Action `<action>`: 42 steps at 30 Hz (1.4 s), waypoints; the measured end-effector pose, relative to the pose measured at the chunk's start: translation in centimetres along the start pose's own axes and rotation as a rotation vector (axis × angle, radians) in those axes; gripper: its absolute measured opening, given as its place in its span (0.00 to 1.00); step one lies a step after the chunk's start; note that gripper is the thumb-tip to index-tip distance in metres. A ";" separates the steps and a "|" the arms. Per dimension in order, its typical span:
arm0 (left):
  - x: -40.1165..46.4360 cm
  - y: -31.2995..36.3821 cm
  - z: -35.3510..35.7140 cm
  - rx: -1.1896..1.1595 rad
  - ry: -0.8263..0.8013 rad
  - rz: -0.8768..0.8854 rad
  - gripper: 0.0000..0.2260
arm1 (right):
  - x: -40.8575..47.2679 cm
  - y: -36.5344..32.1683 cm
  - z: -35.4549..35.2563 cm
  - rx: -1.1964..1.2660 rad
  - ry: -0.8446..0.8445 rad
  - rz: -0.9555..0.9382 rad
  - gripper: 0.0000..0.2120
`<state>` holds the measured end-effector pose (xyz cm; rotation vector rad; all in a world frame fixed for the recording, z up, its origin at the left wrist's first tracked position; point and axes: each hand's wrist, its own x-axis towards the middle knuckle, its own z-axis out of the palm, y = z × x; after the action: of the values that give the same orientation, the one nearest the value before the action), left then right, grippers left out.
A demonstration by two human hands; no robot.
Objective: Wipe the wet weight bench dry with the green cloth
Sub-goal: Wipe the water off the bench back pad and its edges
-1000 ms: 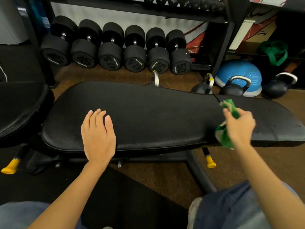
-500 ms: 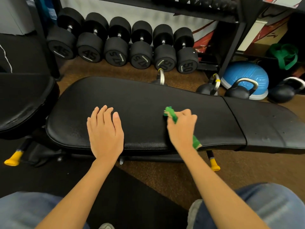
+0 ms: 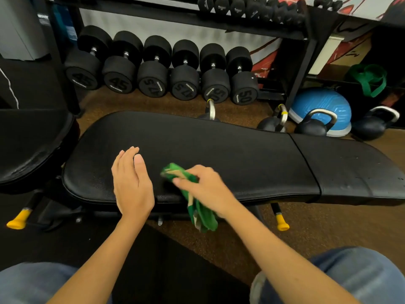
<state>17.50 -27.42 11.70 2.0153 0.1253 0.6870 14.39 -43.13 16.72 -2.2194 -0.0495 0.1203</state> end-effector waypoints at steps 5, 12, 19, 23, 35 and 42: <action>-0.2 0.3 0.2 0.105 0.008 0.023 0.24 | -1.1 6.3 -11.0 -0.172 0.459 0.168 0.11; 0.1 -0.2 0.6 0.250 -0.012 0.052 0.19 | 0.3 16.7 -17.8 -0.581 0.642 0.487 0.30; 2.8 -1.7 -2.6 0.445 -0.044 0.331 0.16 | 2.4 16.1 -15.6 -0.605 0.696 0.487 0.19; 5.3 -4.1 -4.2 0.530 0.070 0.162 0.16 | 6.5 11.9 -11.8 -0.602 0.684 0.391 0.18; 5.6 -4.1 -3.8 0.387 0.099 -0.012 0.20 | 13.3 -1.7 5.6 -0.559 0.278 -0.194 0.14; 5.8 -4.3 -4.0 0.227 0.200 -0.059 0.22 | 8.8 -3.0 7.2 -0.453 -0.107 -0.442 0.22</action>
<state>21.09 -20.01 12.02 2.1439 0.3944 0.8684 22.36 -34.90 14.15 -2.5876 -0.6805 -0.0212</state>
